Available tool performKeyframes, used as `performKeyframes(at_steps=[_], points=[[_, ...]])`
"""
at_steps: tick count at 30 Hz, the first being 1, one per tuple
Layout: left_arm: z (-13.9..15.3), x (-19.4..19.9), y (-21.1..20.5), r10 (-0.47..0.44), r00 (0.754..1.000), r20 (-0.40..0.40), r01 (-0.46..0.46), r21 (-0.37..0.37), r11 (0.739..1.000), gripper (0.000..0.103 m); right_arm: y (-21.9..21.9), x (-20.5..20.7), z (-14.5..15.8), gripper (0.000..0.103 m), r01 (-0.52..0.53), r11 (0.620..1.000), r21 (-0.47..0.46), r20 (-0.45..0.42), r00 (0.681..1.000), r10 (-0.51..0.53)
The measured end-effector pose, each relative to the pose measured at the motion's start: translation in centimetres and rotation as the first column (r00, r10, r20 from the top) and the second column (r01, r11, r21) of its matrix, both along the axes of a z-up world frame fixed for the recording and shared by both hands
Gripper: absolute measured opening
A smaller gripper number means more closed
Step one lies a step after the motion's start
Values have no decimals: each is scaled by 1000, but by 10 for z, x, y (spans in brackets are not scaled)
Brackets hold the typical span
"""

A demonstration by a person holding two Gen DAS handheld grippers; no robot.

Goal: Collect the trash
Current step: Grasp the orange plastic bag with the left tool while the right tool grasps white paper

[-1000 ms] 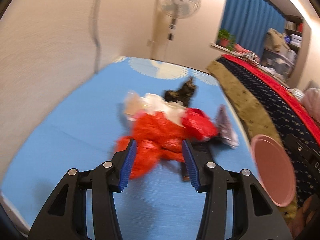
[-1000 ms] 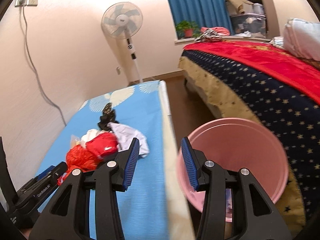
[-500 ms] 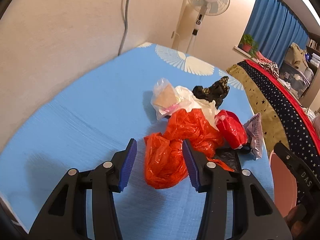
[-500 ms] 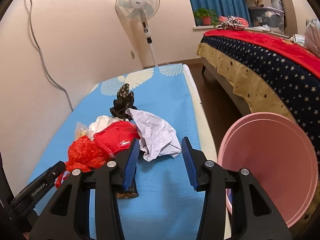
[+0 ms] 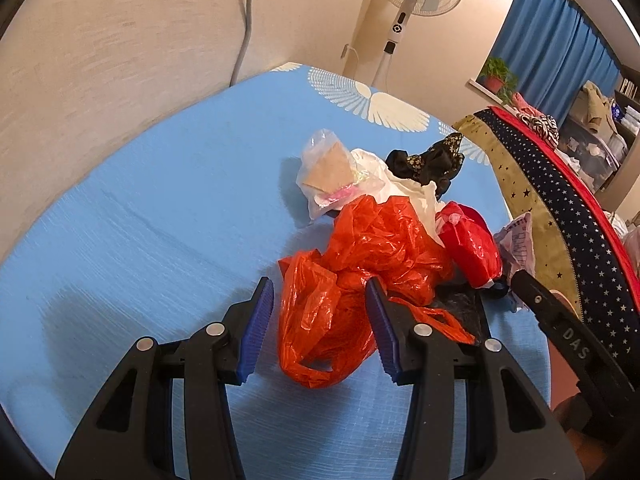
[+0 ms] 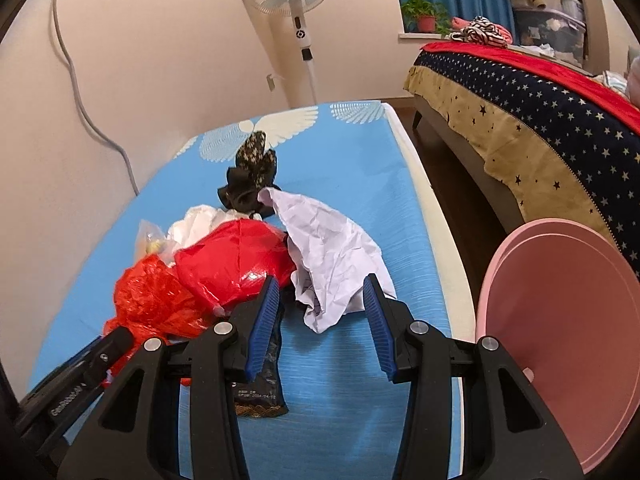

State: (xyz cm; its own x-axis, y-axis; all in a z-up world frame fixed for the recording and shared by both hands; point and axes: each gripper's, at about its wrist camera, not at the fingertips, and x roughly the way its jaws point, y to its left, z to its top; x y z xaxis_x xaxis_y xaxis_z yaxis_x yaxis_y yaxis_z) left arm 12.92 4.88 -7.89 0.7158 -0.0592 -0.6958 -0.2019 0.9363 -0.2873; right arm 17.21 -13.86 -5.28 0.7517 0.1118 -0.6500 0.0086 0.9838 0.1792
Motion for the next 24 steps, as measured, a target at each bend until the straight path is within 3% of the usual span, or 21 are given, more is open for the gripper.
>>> performKeyframes(at_steps=[7,13,15,18,24], points=[[-4,2,0,-11,1000,-22,10,-13,1000,47,1,0,0,13,-11,999,-30,-13,1000,11],[-6,1,1,-12,999,-35,11,-36,999,47,-2,-8,12,10,-22,999,-34,19,1000,23],[-4,-1,2,-12,1000,-27,11,-44,999,32,-6,-13,16,10,-16,1000,-27,29,999,17],[-1,-4,0,-20,1000,-15,19,-36,999,21,-10,-19,21,10,-14,1000,-16,37,999,14],[14,-15,3,2,999,45,-2,-4,1000,13,-17,-36,35,10,-13,1000,-1,63,998,14]])
